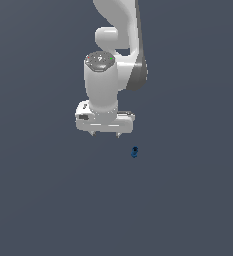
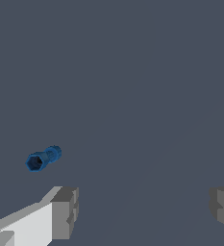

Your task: Pick up the object and move it to a goal position.

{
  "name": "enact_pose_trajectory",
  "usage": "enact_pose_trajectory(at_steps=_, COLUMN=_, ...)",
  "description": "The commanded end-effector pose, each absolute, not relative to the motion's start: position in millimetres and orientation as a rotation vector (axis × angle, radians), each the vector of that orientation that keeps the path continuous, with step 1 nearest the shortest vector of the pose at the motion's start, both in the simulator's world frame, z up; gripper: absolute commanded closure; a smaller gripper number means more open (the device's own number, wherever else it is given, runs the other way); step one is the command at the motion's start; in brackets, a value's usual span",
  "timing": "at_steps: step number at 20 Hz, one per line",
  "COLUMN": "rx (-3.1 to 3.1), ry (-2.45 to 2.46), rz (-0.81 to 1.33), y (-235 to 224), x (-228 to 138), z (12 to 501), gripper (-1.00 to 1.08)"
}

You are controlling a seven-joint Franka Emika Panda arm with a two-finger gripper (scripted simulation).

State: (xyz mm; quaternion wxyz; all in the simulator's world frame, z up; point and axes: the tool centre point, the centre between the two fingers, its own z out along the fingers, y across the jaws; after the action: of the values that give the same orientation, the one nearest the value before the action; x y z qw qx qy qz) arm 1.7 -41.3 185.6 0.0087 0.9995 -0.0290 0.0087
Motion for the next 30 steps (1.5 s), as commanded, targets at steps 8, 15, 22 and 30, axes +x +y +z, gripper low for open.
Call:
enact_pose_trajectory(at_steps=8, rx=3.126, ry=-0.005, rz=-0.001, y=-28.9, x=-0.2, z=176.2, gripper=-0.92)
enact_pose_trajectory(at_steps=15, rx=3.126, ry=0.020, rz=-0.008, y=-24.6, x=-0.5, z=173.1, gripper=-0.92)
enact_pose_trajectory(at_steps=22, rx=3.125, ry=0.137, rz=-0.006, y=11.0, x=2.7, z=148.0, gripper=-0.92)
enact_pose_trajectory(at_steps=30, rx=3.119, ry=0.351, rz=-0.001, y=78.8, x=0.2, z=101.5, gripper=-0.92)
